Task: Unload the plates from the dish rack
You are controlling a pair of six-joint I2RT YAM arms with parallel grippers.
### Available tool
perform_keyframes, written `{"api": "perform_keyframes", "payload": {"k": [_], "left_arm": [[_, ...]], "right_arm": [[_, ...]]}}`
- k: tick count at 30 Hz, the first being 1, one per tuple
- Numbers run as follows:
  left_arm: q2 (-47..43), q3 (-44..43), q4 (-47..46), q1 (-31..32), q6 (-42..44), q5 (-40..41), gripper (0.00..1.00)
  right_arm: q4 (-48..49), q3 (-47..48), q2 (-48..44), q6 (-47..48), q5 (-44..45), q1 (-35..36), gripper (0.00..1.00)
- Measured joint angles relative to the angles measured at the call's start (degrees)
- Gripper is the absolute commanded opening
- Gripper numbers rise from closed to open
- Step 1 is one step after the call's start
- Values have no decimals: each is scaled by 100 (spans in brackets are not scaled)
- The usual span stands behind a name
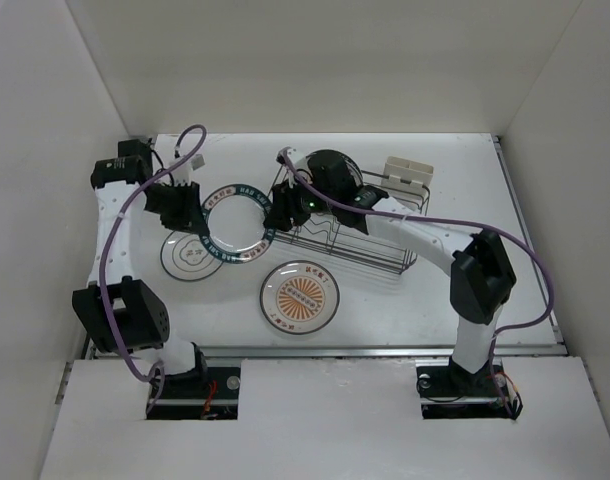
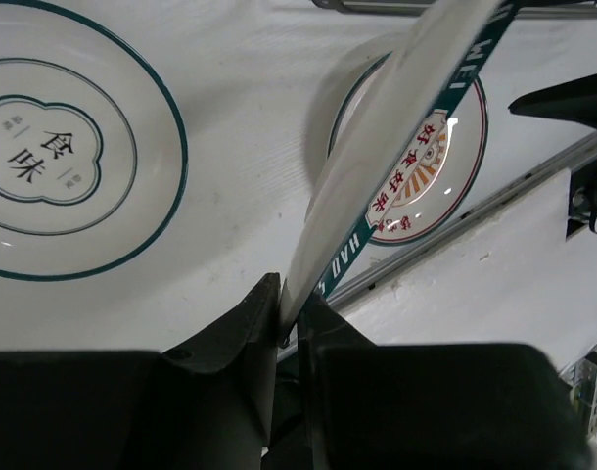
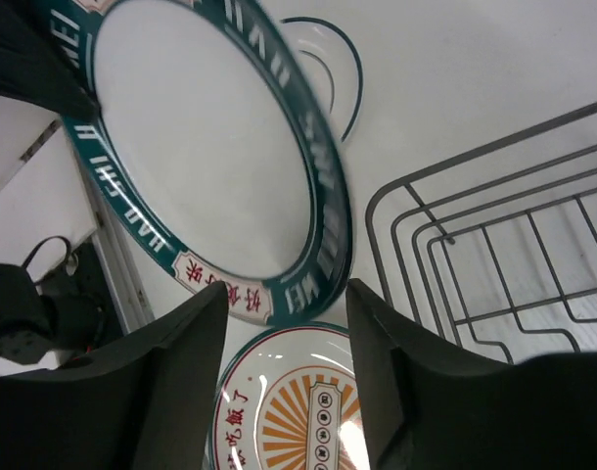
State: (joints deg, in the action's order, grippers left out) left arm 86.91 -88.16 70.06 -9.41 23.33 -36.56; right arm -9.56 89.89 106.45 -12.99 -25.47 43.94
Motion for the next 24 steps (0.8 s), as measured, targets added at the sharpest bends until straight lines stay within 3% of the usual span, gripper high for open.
{"api": "perform_keyframes", "payload": {"k": [5, 10, 16, 24], "left_arm": [[57, -273, 42, -269, -98, -26, 0], [299, -275, 37, -992, -140, -79, 0], [1045, -208, -173, -1827, -149, 33, 0], [1915, -4, -555, -2090, -358, 293, 0]], "right_arm": [[0, 0, 0, -350, 293, -81, 66], [-219, -227, -284, -656, 1191, -326, 70], [-796, -863, -1434, -933, 2441, -898, 76], [-1178, -1886, -2750, -1327, 3523, -2098, 80]]}}
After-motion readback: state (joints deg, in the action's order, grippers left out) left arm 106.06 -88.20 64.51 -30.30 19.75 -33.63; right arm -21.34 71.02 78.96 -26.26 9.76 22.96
